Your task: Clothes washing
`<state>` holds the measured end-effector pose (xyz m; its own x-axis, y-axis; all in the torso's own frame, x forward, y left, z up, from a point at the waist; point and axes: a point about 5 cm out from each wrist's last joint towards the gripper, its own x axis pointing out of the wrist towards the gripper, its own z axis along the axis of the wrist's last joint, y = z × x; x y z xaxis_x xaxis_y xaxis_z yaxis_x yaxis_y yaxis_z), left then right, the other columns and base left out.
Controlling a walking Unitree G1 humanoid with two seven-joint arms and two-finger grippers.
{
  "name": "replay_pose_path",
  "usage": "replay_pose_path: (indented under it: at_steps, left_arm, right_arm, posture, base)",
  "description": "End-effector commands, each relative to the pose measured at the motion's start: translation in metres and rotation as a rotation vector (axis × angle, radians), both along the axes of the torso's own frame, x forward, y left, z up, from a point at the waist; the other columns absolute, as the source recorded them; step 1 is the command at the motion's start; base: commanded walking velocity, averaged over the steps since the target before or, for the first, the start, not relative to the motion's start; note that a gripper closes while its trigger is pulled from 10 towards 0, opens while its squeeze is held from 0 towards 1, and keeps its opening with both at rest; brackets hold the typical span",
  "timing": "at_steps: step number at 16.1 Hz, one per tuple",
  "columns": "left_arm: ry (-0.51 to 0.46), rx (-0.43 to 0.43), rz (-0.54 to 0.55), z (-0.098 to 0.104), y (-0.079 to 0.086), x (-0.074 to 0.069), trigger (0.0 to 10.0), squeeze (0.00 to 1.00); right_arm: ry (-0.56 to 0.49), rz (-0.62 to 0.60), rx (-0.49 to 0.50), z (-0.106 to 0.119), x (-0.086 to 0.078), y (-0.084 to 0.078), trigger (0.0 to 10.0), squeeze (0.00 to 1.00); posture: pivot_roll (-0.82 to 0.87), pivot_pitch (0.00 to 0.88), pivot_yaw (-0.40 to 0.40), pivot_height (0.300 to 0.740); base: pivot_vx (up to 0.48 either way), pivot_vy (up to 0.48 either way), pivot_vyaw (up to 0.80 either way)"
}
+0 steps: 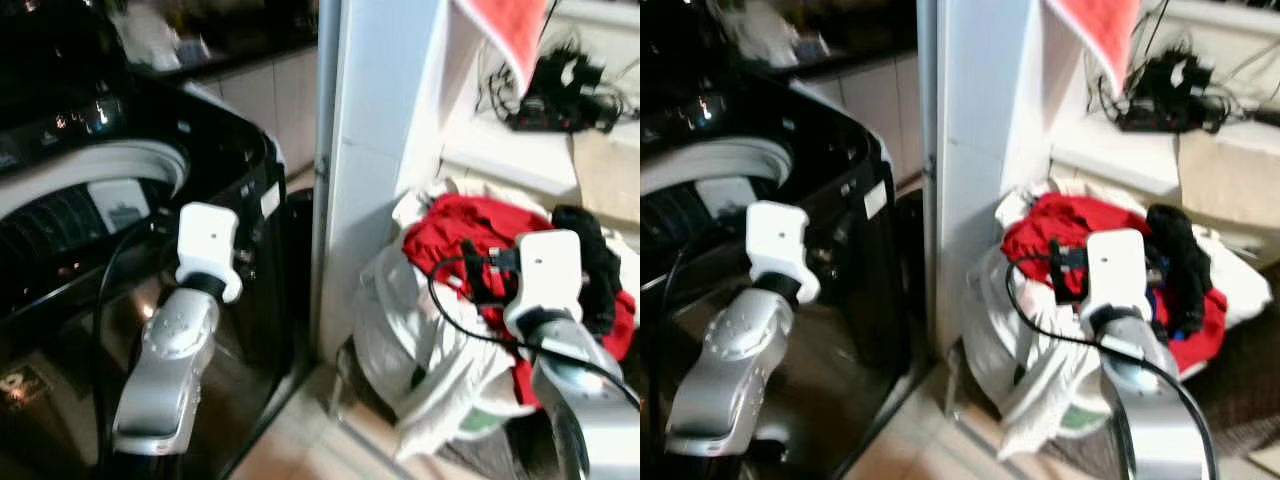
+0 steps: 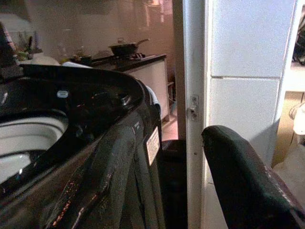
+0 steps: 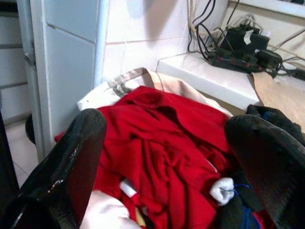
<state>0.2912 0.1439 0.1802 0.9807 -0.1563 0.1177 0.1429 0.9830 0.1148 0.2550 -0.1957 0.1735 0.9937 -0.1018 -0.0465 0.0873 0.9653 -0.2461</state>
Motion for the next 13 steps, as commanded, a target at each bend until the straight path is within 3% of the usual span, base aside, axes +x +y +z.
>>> replay_pose_path:
  at_steps: [1,3,7,13]
  left_arm:
    - [0.001,-0.003,-0.004,0.0012,-0.0006,-0.0015,10.0,0.0]
    - [0.003,-0.016,0.003,0.0025,0.0006,-0.0014,10.0,0.0]
    - [0.003,-0.032,-0.038,0.0034,-0.004,-0.0017,10.0,0.0]
    - [-0.001,-0.059,0.014,0.0051,0.0002,0.0011,10.0,0.0]
  right_arm:
    - [-0.014,-0.001,-0.009,0.0029,0.0005,-0.0008,10.0,0.0]
    - [-0.025,-0.031,0.034,0.0027,0.0016,-0.0031,10.0,0.0]
    - [-0.028,-0.026,0.026,0.0039,0.0007,-0.0036,10.0,0.0]
    - [-0.02,-0.029,0.056,0.0036,-0.0012,-0.0053,10.0,0.0]
  posture:
    - [-0.08,0.0,-0.023,0.74]
    - [-0.08,0.0,-0.023,0.74]
    - [-0.08,0.0,-0.023,0.74]
    - [-0.09,0.0,-0.02,0.74]
  base:
    - [0.352,0.0,0.8]
    - [0.379,0.0,0.0]
    - [0.341,0.0,0.0]
    - [0.0,0.0,0.0]
